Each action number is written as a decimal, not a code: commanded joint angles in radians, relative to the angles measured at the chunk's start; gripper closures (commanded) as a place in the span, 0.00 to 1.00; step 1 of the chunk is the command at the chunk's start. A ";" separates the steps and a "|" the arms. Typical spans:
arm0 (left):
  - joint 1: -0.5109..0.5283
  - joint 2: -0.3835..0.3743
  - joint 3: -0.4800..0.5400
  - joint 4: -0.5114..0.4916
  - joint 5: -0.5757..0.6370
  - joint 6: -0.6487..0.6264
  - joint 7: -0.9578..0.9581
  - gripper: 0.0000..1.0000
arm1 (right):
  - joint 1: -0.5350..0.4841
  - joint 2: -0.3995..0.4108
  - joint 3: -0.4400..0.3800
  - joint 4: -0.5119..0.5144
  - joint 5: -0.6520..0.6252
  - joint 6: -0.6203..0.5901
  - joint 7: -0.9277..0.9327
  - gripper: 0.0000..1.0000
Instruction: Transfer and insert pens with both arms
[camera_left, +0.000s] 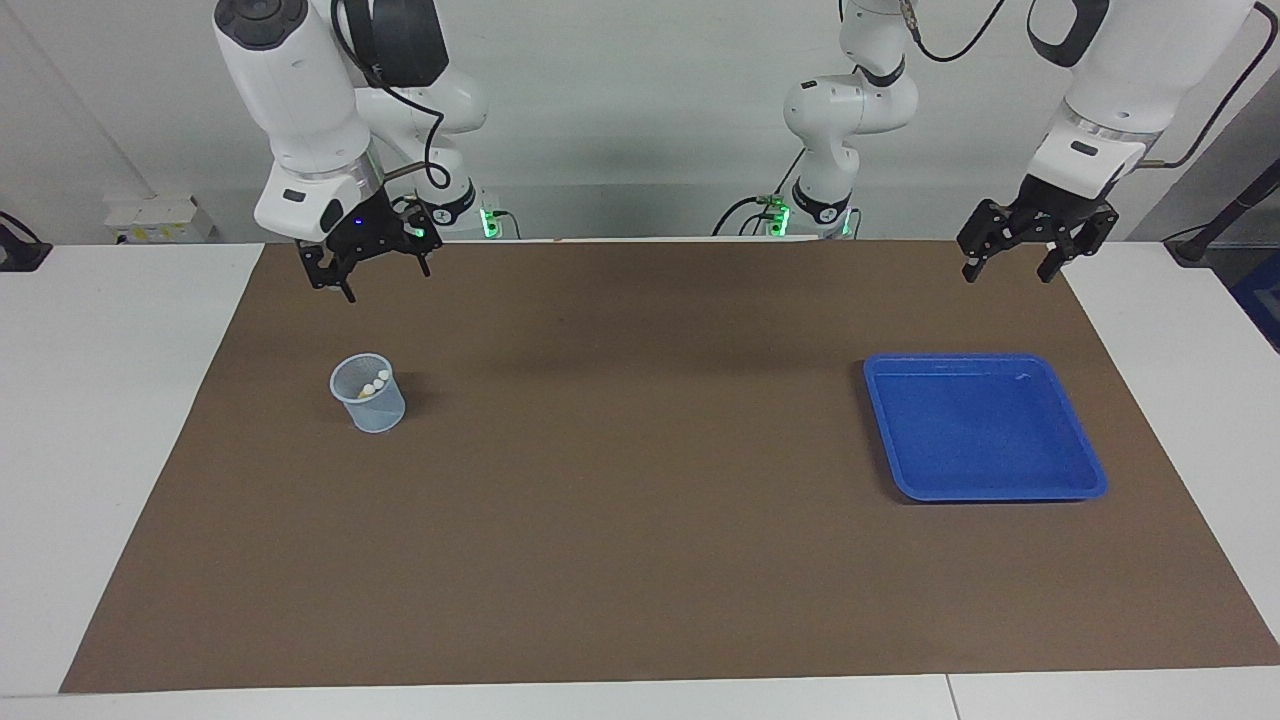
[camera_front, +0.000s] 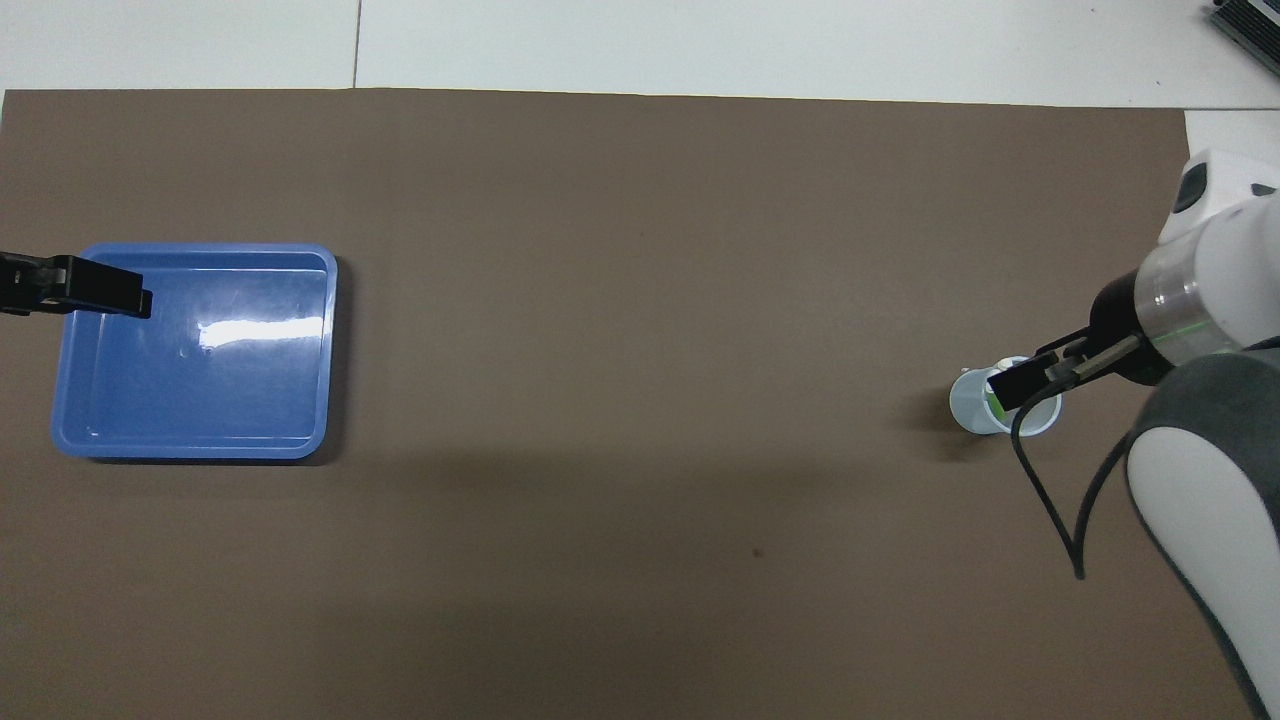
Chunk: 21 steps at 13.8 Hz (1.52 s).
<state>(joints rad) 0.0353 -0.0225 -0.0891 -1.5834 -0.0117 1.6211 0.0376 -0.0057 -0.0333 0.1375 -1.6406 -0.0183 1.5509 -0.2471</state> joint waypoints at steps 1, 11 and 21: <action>-0.026 -0.002 0.015 -0.004 0.024 -0.024 -0.001 0.00 | -0.046 0.030 0.004 0.088 0.020 -0.032 0.031 0.00; -0.011 -0.008 0.015 -0.013 0.024 -0.026 0.004 0.00 | -0.077 0.085 -0.064 0.212 -0.038 -0.112 0.037 0.00; -0.011 -0.008 0.015 -0.018 0.024 -0.020 0.002 0.00 | -0.016 0.090 -0.065 0.206 -0.025 -0.083 0.134 0.00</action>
<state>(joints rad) 0.0228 -0.0224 -0.0721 -1.5925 -0.0079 1.6068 0.0375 -0.0240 0.0369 0.0699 -1.4605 -0.0330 1.4678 -0.1322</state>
